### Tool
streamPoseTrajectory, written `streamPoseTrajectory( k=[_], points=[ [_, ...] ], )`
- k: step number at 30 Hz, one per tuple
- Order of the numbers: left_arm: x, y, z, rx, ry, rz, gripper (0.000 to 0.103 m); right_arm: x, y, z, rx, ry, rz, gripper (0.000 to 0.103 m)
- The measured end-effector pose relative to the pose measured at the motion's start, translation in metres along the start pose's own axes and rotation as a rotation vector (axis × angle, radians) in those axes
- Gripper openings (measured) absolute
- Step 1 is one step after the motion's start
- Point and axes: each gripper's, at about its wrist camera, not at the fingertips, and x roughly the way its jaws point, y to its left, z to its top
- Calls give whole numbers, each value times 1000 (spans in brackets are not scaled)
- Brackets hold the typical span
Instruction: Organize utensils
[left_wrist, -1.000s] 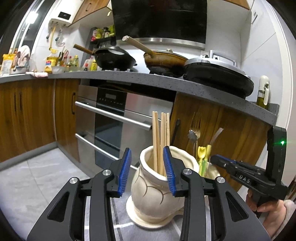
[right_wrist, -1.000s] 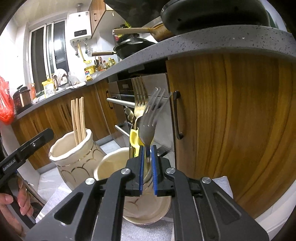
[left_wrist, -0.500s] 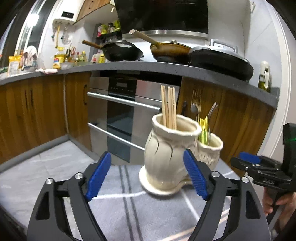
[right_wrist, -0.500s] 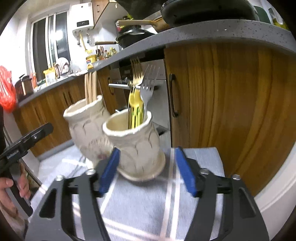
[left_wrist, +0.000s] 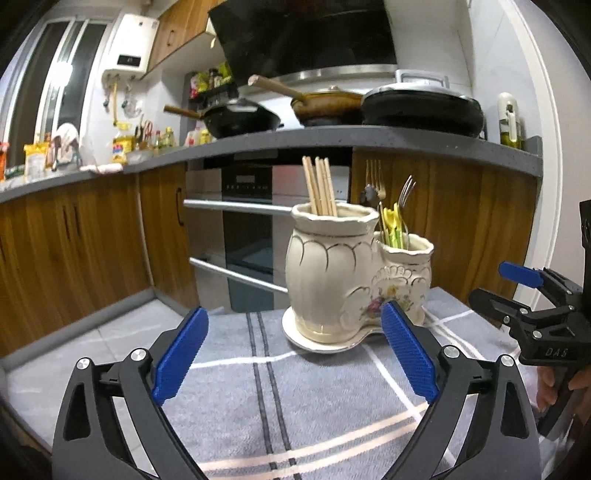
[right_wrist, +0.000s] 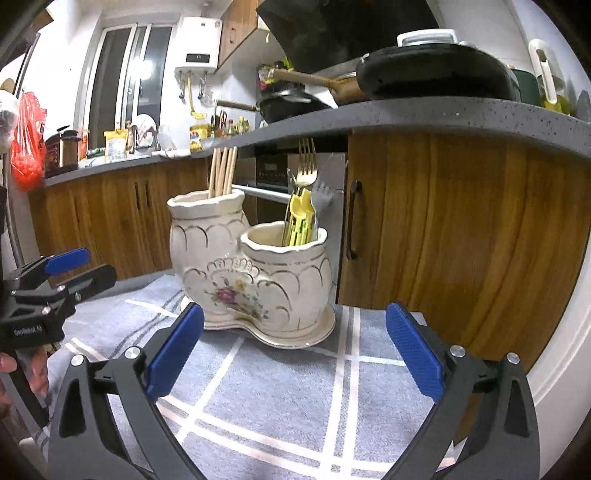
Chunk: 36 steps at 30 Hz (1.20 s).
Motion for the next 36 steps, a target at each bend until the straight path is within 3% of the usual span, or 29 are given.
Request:
streamPoseTrajectory(
  k=[36],
  points=[
    [-4, -5, -1, 15, -5, 17, 98, -4, -6, 0, 16, -30, -16, 97]
  ],
)
